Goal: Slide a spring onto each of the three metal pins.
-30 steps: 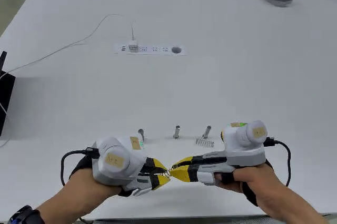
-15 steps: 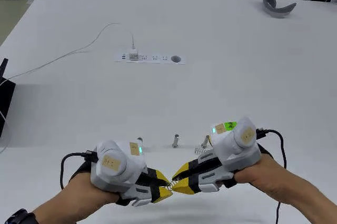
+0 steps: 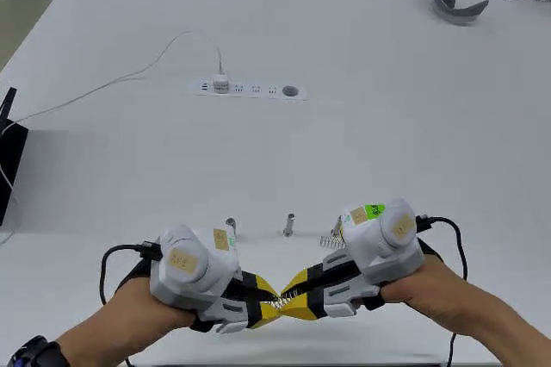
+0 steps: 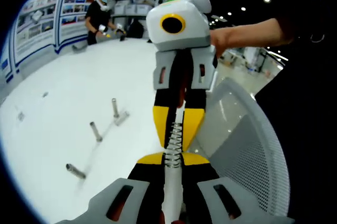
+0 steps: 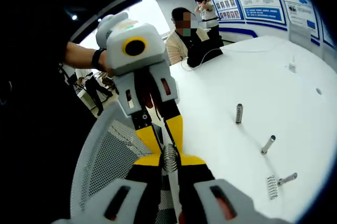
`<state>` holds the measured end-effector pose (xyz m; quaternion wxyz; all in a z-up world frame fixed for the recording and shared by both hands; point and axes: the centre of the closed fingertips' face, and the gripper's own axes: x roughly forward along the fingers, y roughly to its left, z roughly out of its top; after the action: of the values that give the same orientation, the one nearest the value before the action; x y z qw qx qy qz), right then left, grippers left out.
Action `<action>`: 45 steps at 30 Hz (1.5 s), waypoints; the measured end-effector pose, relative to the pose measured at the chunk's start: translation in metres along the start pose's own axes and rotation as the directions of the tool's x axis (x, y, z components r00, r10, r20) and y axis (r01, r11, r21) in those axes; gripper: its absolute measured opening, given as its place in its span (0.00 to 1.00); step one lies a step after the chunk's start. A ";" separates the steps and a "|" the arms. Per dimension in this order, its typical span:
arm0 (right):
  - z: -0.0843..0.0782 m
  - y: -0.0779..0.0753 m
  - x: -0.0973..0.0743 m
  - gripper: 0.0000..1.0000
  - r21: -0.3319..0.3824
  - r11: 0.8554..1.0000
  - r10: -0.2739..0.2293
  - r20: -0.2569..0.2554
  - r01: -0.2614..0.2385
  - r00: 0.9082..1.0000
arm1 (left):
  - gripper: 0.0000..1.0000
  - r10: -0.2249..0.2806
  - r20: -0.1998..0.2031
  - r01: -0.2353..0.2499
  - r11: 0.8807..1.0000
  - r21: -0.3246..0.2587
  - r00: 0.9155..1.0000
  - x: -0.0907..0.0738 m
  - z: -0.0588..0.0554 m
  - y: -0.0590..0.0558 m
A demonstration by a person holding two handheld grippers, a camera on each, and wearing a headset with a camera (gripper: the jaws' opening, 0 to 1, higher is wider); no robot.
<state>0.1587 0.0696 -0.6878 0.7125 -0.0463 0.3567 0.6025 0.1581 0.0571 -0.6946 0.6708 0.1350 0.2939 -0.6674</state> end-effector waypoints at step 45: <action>-0.027 -0.064 -0.046 0.12 0.154 0.944 -0.293 -0.019 0.292 0.956 | 0.47 0.345 0.009 -0.335 0.915 -0.224 0.939 -0.063 -0.045 0.072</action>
<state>0.2027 0.0014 -0.7053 0.7960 -0.0418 0.3904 0.4607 0.2227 0.1392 -0.7091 0.7941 0.0933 0.3214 -0.5073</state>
